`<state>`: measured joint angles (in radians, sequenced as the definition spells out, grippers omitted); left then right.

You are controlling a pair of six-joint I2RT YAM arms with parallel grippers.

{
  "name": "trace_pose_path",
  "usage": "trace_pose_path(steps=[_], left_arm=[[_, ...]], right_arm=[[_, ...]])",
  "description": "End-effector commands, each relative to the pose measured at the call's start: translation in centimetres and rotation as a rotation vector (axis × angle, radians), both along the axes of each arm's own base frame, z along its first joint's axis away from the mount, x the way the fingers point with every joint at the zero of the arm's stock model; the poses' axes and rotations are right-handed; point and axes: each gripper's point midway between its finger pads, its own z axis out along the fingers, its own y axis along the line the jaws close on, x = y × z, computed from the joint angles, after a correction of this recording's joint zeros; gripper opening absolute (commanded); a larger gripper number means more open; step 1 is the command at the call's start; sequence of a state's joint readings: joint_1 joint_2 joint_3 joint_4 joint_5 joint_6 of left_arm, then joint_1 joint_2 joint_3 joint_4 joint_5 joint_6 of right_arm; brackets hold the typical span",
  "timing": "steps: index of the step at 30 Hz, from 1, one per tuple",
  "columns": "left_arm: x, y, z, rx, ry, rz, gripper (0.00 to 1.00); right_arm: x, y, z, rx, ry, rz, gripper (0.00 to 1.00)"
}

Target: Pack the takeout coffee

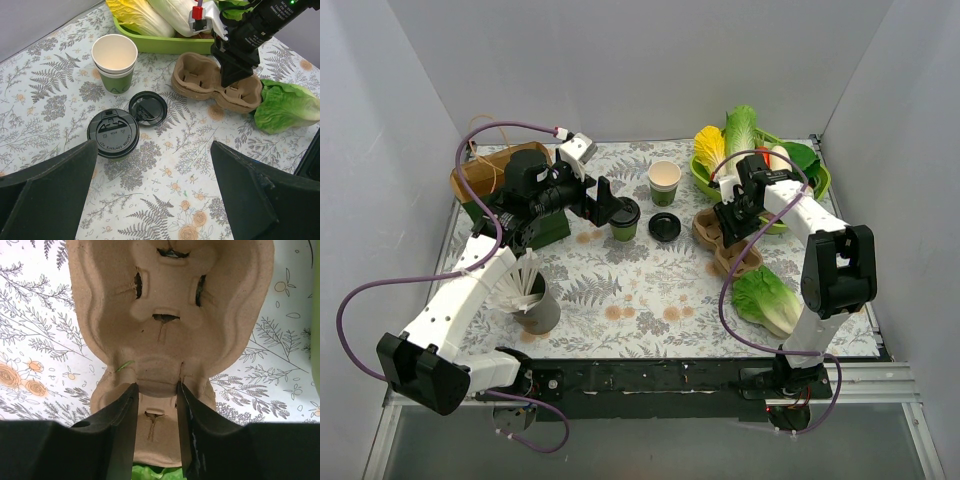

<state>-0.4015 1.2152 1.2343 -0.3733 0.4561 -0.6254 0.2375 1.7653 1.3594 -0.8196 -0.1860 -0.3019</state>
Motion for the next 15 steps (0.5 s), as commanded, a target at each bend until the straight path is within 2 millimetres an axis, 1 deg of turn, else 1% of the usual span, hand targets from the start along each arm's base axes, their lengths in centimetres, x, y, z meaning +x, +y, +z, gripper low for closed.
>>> trace_pose_path(steps=[1,2,3,5,6,8,9,10,11,12,13,14,15], left_arm=[[-0.7,0.5,1.4,-0.011,-0.041,0.005,0.98],[-0.7,0.5,1.2,-0.009,-0.039,0.005,0.98],[-0.8,0.5,1.3,-0.01,-0.042,0.006,0.98],[-0.9,0.6,1.2,-0.009,-0.039,0.006,0.98],[-0.9,0.6,1.2,-0.007,-0.039,0.007,0.98],[-1.0,0.7,1.6,-0.003,-0.052,0.004,0.98],[-0.8,0.8,1.7,0.002,-0.056,0.01,0.98],[-0.7,0.9,1.9,0.007,-0.059,0.017,0.98],[-0.6,1.0,2.9,0.005,-0.083,0.018,0.98],[-0.5,1.1,3.3,0.006,-0.091,0.023,0.98],[-0.3,1.3,3.8,0.004,-0.097,0.03,0.98],[-0.1,1.4,5.1,-0.006,-0.121,0.038,0.98],[0.2,1.6,5.8,-0.011,-0.131,0.046,0.98]], right_arm=[[0.3,0.1,0.9,-0.002,-0.012,-0.009,0.34],[0.6,0.1,1.6,0.001,-0.028,-0.007,0.31],[0.3,0.0,2.4,-0.001,-0.037,0.002,0.26],[0.2,-0.2,3.3,-0.002,-0.051,0.005,0.24],[-0.1,-0.4,4.2,-0.001,-0.067,0.002,0.19],[-0.3,-0.7,5.1,0.002,-0.087,-0.002,0.16],[-0.4,-0.9,5.9,0.006,-0.111,-0.007,0.14],[-0.5,-1.0,6.3,0.007,-0.122,-0.011,0.11],[-0.7,-1.1,6.9,0.014,-0.141,-0.012,0.05],[-0.7,-1.2,7.1,0.018,-0.149,-0.017,0.01],[-0.9,-1.1,7.3,0.029,-0.154,-0.011,0.01],[-1.0,-1.1,7.6,0.036,-0.164,-0.007,0.01],[-1.2,-1.0,7.6,0.044,-0.161,-0.005,0.01]])
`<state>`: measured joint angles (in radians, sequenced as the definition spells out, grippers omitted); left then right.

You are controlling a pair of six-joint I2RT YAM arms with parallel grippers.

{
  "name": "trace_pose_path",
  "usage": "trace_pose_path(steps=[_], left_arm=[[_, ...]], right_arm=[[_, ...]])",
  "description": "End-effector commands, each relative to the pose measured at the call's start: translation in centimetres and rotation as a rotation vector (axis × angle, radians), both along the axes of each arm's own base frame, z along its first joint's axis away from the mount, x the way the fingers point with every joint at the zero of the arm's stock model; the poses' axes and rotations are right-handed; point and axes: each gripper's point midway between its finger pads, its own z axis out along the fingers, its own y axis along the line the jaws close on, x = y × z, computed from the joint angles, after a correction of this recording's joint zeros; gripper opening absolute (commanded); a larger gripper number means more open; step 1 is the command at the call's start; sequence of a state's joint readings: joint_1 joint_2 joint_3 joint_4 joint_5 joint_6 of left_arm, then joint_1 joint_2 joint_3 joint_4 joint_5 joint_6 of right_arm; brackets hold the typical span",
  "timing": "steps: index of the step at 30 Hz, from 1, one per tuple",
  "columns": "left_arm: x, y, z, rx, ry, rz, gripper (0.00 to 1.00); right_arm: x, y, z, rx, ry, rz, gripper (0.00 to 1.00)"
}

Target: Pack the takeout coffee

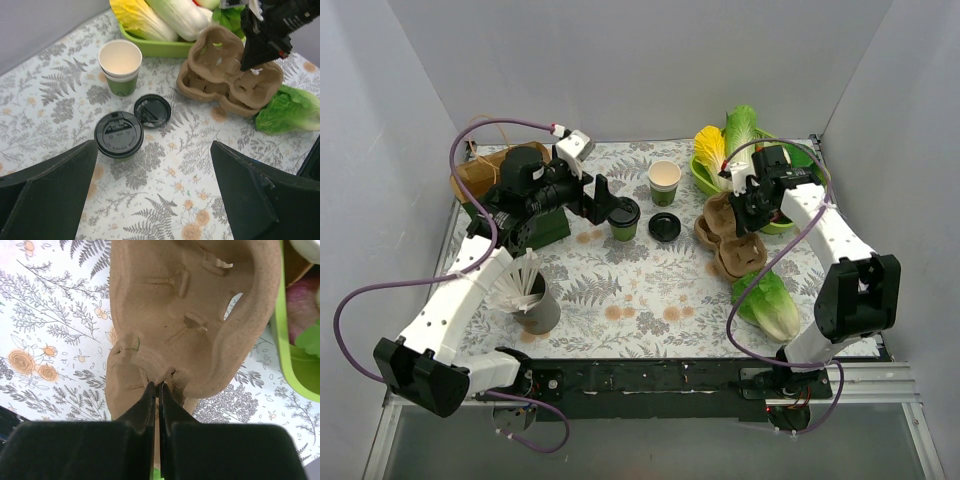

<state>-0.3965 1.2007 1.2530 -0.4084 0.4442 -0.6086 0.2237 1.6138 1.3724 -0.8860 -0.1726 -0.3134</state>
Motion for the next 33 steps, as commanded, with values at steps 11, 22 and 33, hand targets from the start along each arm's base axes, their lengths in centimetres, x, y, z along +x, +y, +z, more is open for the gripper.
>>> trace_pose_path(steps=[11,22,33], left_arm=[[-0.5,3.2,7.8,0.161,-0.143,-0.138,0.98],[-11.9,2.1,-11.8,0.559,0.285,-0.568,0.73],[-15.0,7.8,-21.2,0.857,0.373,-0.607,0.47]], right_arm=[[0.6,2.7,8.1,0.193,-0.196,0.12,0.01],[2.6,3.5,10.1,0.225,-0.256,0.128,0.01],[2.8,2.8,10.5,0.221,-0.305,0.093,0.01]])
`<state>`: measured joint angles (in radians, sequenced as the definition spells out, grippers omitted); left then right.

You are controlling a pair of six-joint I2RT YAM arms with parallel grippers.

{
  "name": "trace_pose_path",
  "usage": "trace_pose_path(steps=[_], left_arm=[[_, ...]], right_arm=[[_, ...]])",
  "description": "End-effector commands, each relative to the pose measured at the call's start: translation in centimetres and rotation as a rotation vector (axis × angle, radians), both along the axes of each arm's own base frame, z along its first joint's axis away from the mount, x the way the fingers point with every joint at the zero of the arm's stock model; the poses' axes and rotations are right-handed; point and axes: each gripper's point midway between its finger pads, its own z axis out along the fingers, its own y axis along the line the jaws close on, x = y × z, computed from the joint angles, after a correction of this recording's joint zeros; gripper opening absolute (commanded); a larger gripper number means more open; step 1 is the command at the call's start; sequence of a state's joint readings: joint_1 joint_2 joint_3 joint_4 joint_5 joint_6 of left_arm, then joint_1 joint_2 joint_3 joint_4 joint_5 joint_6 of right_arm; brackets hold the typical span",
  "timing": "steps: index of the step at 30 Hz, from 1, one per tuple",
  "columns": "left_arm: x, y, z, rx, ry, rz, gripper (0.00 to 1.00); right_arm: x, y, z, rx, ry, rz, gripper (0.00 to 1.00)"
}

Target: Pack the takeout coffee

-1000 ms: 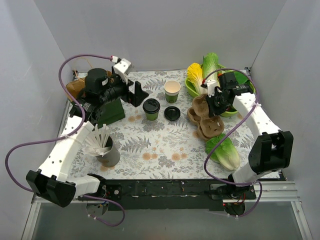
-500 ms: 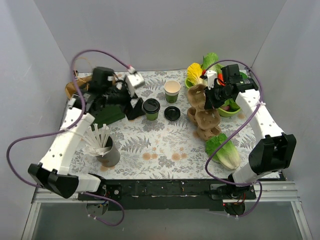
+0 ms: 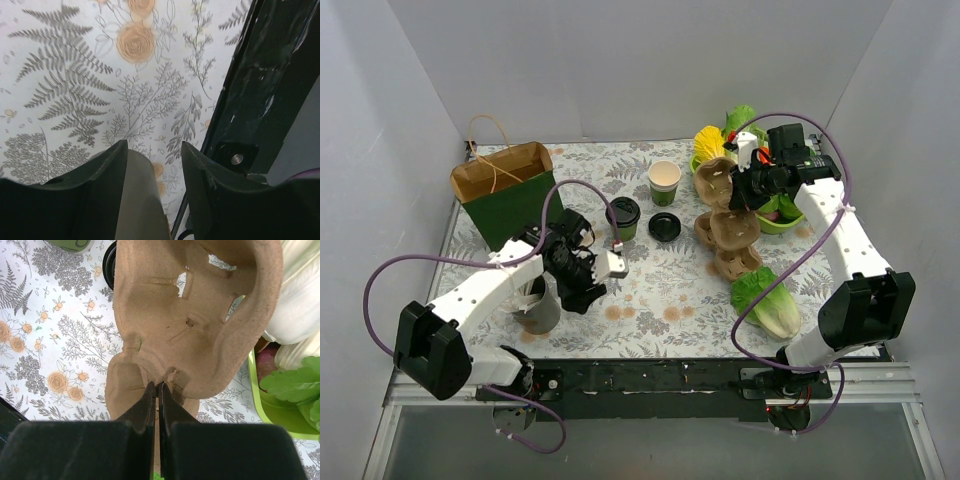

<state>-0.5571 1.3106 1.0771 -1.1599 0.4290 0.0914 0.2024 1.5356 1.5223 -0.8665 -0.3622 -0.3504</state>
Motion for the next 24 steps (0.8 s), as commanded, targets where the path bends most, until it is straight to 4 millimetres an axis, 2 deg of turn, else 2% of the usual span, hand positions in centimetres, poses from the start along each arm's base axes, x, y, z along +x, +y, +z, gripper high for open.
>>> trace_pose_path(steps=[1,3,7,13,14,20,24], left_arm=[[-0.2,3.0,-1.8,0.12,-0.088,-0.043,0.5],[0.0,4.0,-2.2,0.163,-0.126,-0.038,0.54],[-1.0,7.4,-4.7,0.307,-0.132,-0.034,0.56],[-0.7,10.6,-5.3,0.424,-0.244,-0.02,0.56],[-1.1,11.4,-6.0,0.456,-0.243,-0.017,0.56],[-0.6,14.8,-6.5,0.581,-0.326,0.09,0.57],[-1.1,18.4,-7.7,0.709,-0.329,0.175,0.63]], right_arm=[[0.9,0.0,2.3,0.03,-0.087,-0.012,0.01],[1.1,0.0,2.6,0.034,-0.094,-0.012,0.01],[1.5,0.3,2.7,0.045,-0.093,-0.008,0.01],[1.2,0.5,2.6,0.059,-0.084,-0.005,0.01],[1.2,0.5,2.4,0.06,-0.08,-0.005,0.01],[0.7,0.7,2.0,0.074,-0.061,-0.002,0.01],[0.7,0.8,2.0,0.077,-0.061,0.0,0.01]])
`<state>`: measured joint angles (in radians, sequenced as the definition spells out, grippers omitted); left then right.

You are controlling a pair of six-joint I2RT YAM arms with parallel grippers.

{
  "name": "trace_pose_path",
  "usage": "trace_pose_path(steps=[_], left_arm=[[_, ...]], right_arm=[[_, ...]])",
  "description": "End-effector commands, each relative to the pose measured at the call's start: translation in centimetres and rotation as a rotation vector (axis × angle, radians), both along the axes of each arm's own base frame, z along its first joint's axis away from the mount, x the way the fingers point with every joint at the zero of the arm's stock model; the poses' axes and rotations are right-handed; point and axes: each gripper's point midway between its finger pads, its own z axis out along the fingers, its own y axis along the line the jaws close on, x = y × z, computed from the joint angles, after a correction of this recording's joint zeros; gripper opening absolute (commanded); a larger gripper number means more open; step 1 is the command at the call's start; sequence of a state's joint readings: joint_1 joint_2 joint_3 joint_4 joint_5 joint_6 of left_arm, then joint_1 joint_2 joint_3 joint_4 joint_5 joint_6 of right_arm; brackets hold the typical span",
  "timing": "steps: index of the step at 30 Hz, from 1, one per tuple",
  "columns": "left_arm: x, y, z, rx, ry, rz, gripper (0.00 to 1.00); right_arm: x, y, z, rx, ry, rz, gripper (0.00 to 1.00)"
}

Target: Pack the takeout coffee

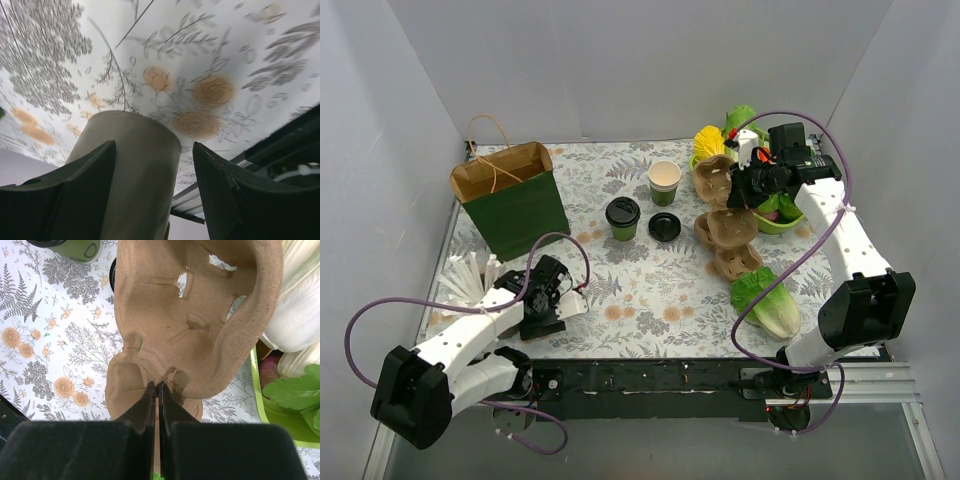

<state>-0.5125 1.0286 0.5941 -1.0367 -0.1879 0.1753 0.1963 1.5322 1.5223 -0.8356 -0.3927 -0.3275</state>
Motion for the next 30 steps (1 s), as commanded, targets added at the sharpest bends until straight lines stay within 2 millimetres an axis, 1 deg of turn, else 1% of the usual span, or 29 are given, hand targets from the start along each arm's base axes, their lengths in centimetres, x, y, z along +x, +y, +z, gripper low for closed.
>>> trace_pose_path(steps=[1,3,5,6,7,8,9,10,11,12,13,14,15,16,17,18,19,20,21,22,23,24,25,26,27,28,29,30], left_arm=[[0.7,3.8,-0.2,0.135,-0.103,0.113,0.65],[1.0,3.7,0.0,0.123,-0.122,0.145,0.65],[1.3,2.9,0.3,0.077,-0.118,0.185,0.67],[2.2,1.6,1.5,0.018,-0.121,0.196,0.68],[2.6,0.1,2.5,-0.053,-0.107,0.212,0.69],[2.1,-2.5,3.1,-0.185,-0.037,0.202,0.71],[2.2,-4.5,4.4,-0.283,-0.008,0.194,0.72],[3.9,-7.0,8.3,-0.411,-0.052,0.148,0.72],[3.3,-8.8,9.9,-0.502,-0.011,0.107,0.73],[3.5,-11.4,12.4,-0.638,-0.006,0.064,0.74],[4.9,-13.0,16.1,-0.737,-0.078,0.052,0.75],[6.3,-14.5,18.7,-0.828,-0.131,0.08,0.75],[7.1,-15.5,20.9,-0.892,-0.161,0.077,0.75],[8.2,-16.1,22.6,-0.927,-0.2,0.089,0.75],[10.0,-16.8,27.1,-1.01,-0.326,0.077,0.75],[11.2,-16.7,28.9,-1.021,-0.408,0.063,0.75],[13.2,-15.4,30.3,-0.976,-0.538,0.106,0.74],[15.4,-14.5,33.6,-0.989,-0.695,0.126,0.75],[16.7,-13.3,35.0,-0.966,-0.782,0.15,0.75],[18.1,-11.4,36.1,-0.929,-0.872,0.213,0.75],[20.0,-9.2,37.5,-0.921,-0.966,0.271,0.75],[20.7,-7.7,38.6,-0.936,-1.018,0.324,0.77],[21.6,-6.2,39.3,-0.939,-1.06,0.365,0.79],[22.6,-3.7,39.8,-0.928,-1.093,0.426,0.79],[24.2,-2.7,40.4,-0.925,-1.096,0.463,0.79],[25.4,-1.8,40.7,-0.936,-1.085,0.515,0.79],[26.1,0.2,40.0,-0.917,-1.049,0.582,0.78],[28.2,1.8,41.3,-0.924,-1.067,0.623,0.78]], right_arm=[[0.3,0.4,1.4,0.039,-0.041,0.005,0.01],[0.2,0.3,1.3,0.038,-0.038,0.001,0.01],[0.2,0.3,1.4,0.038,-0.039,0.001,0.01],[0.2,0.3,1.4,0.039,-0.039,0.002,0.01],[0.2,0.4,1.4,0.04,-0.038,0.003,0.01],[0.2,0.4,1.4,0.039,-0.038,0.002,0.01],[0.2,0.3,1.4,0.039,-0.036,-0.001,0.01],[0.2,0.4,1.4,0.041,-0.036,0.003,0.01],[0.2,0.4,1.5,0.042,-0.036,0.002,0.01],[0.2,0.4,1.5,0.043,-0.033,0.001,0.01],[0.2,0.4,1.5,0.044,-0.034,0.002,0.01],[0.3,0.5,1.6,0.045,-0.036,0.004,0.01],[0.3,0.5,1.7,0.043,-0.038,0.002,0.01],[0.4,0.4,1.7,0.041,-0.04,0.0,0.01],[0.3,0.4,1.8,0.04,-0.042,0.001,0.01],[0.4,0.4,1.9,0.042,-0.046,-0.002,0.01],[0.4,0.3,1.9,0.04,-0.045,-0.002,0.01],[0.3,0.4,2.1,0.042,-0.049,-0.002,0.01],[0.2,0.3,2.1,0.043,-0.049,-0.003,0.01],[0.1,0.4,2.2,0.046,-0.047,-0.002,0.01],[0.0,0.4,2.3,0.048,-0.047,0.0,0.01],[-0.1,0.5,2.3,0.052,-0.047,0.001,0.01],[-0.1,0.5,2.3,0.053,-0.045,0.001,0.01],[-0.3,0.5,2.3,0.054,-0.039,0.004,0.01],[-0.4,0.6,2.2,0.058,-0.031,0.006,0.01],[-0.4,0.6,2.2,0.06,-0.029,0.005,0.01],[-0.5,0.7,2.2,0.063,-0.028,0.006,0.01],[-0.6,0.7,2.3,0.069,-0.027,0.007,0.01]])
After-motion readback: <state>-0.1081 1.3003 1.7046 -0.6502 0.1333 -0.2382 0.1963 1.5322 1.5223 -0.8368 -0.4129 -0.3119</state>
